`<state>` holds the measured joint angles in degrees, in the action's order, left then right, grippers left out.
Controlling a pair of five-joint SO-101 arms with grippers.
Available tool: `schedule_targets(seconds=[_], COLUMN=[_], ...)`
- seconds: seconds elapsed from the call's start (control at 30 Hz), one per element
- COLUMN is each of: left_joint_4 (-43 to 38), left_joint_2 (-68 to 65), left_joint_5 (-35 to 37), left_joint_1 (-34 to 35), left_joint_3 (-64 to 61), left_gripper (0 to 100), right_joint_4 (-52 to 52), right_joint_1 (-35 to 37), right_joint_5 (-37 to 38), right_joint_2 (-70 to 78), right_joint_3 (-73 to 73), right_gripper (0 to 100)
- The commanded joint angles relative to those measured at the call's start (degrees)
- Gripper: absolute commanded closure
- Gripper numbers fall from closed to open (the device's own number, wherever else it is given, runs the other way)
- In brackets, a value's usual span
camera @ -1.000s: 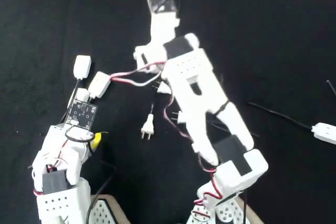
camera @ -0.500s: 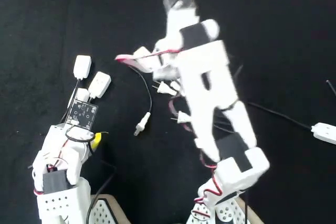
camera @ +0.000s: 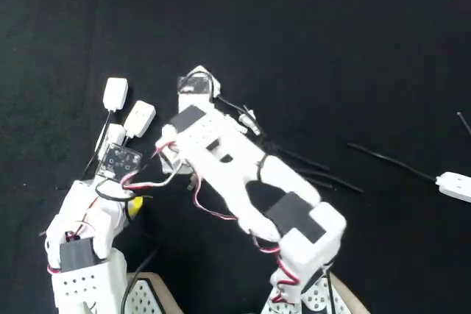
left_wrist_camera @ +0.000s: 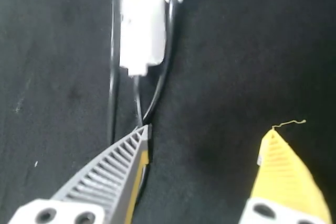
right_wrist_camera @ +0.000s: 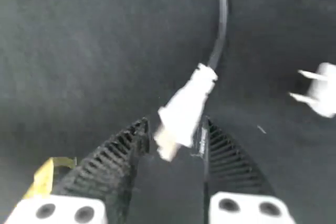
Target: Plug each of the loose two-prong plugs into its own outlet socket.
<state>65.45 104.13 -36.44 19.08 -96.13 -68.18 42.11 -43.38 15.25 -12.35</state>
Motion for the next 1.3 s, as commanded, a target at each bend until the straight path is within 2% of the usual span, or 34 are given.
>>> schedule_targets(seconds=[0.0,0.17,0.43,0.57,0.87,1.0,1.13,1.27], left_joint_4=[0.3,0.3,0.3,0.3,0.3,0.5,0.7,0.7], left_joint_2=[0.3,0.3,0.3,0.3,0.3,0.3,0.2,0.2], left_joint_5=[-0.8,-1.0,-1.0,-1.0,-1.0,-1.1,-1.1,-1.1], left_joint_1=[5.0,6.9,6.8,6.8,6.7,5.1,3.8,3.8], left_joint_3=[-1.2,-1.2,-1.2,-1.2,-1.2,-1.2,-1.2,-1.2], left_gripper=[67,67,67,67,67,67,67,67], right_joint_4=[4.7,-1.1,-0.9,-1.1,-1.4,-6.2,-8.6,-4.6], right_joint_1=[0.5,-2.6,-3.5,-3.5,-3.7,-3.7,-3.5,-3.7], right_joint_5=[-3.7,-3.9,-4.0,-3.7,-2.5,3.4,19.0,20.4], right_joint_2=[0.5,0.5,4.6,6.0,5.9,5.0,-1.6,-14.5], right_joint_3=[-0.2,2.5,3.0,4.7,5.2,6.8,5.1,-4.7], right_gripper=[83.9,83.9,84.5,93.3,96.9,98.7,98.7,98.7])
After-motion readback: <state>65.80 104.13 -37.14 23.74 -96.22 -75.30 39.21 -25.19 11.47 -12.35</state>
